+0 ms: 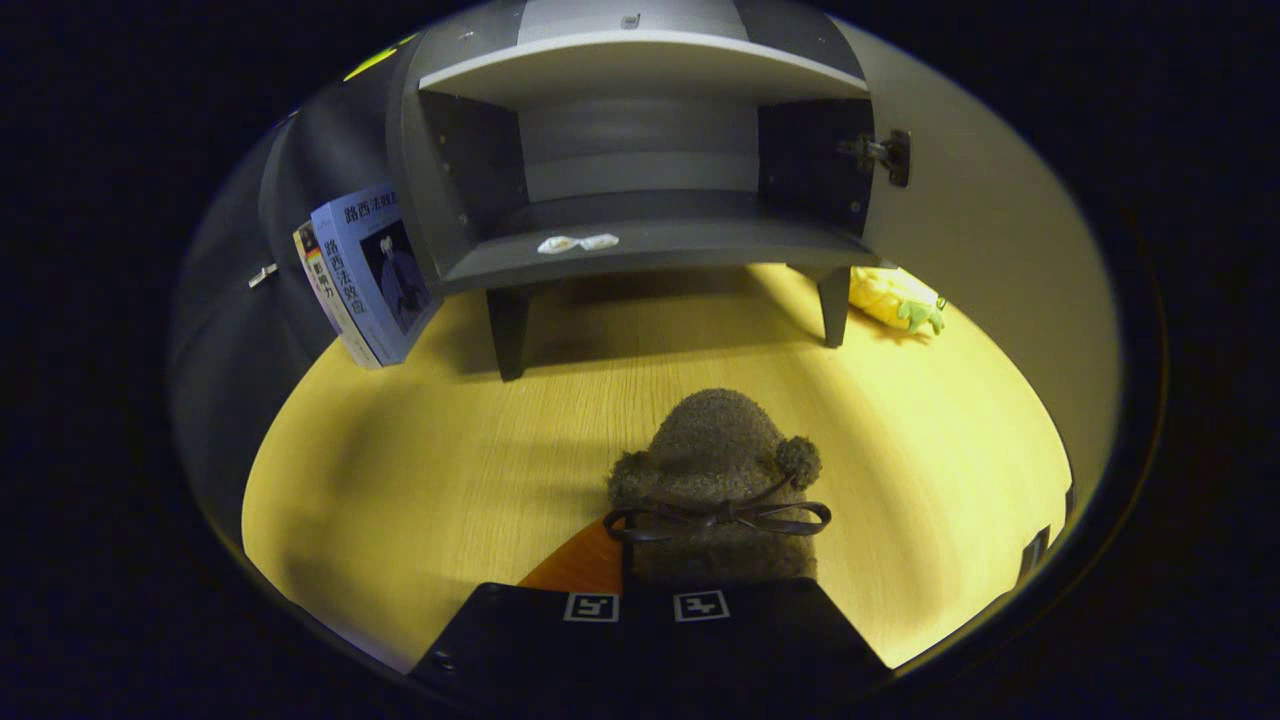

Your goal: Open the shoe cabinet door, grab the shoes and put them into the shoe cabinet, then close the shoe cabinet door.

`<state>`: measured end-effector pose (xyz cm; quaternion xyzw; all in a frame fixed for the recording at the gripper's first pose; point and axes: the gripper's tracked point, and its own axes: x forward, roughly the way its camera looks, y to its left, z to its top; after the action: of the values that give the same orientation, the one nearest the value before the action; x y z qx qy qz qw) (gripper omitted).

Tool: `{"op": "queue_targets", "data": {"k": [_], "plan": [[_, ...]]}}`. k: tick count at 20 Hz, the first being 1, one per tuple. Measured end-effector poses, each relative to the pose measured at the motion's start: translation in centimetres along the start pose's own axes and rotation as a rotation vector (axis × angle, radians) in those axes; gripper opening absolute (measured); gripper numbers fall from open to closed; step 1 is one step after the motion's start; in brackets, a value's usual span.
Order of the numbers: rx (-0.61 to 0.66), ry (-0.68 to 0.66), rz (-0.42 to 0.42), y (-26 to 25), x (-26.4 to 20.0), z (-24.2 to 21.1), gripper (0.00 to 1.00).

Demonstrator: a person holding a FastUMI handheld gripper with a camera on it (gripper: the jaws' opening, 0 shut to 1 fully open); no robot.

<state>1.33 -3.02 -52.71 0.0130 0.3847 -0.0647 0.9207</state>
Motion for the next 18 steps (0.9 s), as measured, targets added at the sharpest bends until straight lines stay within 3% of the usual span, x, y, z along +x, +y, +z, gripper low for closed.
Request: {"op": "queue_targets", "data": {"k": [10,18], "plan": [[-0.019,-0.157,0.0,-0.6,-8.9,14.0,0.05],[0.015,-0.231,0.017,-0.4,-12.5,23.4,0.05]]}}
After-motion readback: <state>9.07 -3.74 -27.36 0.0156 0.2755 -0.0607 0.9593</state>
